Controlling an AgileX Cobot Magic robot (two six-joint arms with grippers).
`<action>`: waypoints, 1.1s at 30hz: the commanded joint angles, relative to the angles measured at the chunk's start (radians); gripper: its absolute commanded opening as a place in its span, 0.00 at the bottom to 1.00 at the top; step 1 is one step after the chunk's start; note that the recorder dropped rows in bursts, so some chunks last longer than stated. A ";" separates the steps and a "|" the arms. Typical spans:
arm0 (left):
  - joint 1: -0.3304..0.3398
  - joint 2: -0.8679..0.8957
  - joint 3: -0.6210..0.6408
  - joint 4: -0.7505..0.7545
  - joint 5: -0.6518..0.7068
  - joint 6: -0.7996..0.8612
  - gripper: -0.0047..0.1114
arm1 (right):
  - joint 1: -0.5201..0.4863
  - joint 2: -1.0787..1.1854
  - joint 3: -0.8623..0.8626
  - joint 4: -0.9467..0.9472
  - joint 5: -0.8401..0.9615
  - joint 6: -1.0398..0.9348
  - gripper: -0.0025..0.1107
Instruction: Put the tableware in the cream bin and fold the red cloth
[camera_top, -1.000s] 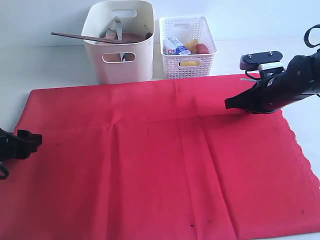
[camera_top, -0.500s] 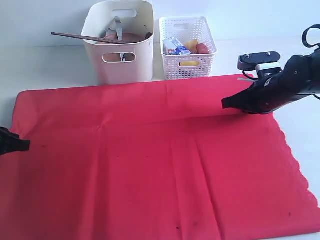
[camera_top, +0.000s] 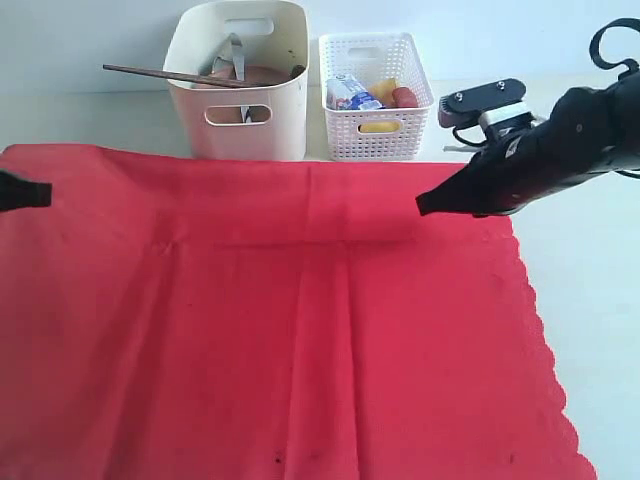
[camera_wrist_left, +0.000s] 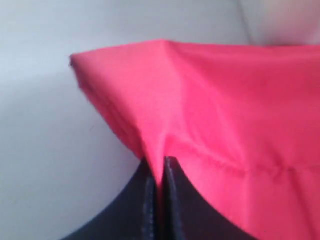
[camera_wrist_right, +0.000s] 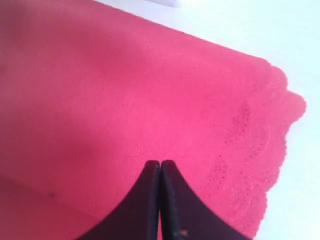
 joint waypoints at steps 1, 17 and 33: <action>-0.201 -0.105 -0.042 -0.005 0.055 -0.023 0.04 | 0.001 0.037 0.002 -0.013 -0.010 -0.026 0.02; -0.775 0.192 -0.392 -0.003 0.163 -0.005 0.04 | -0.001 -0.571 0.002 -0.213 0.140 0.082 0.02; -0.962 0.746 -0.961 -0.005 0.256 -0.005 0.04 | -0.001 -0.695 0.002 -0.352 0.148 0.239 0.02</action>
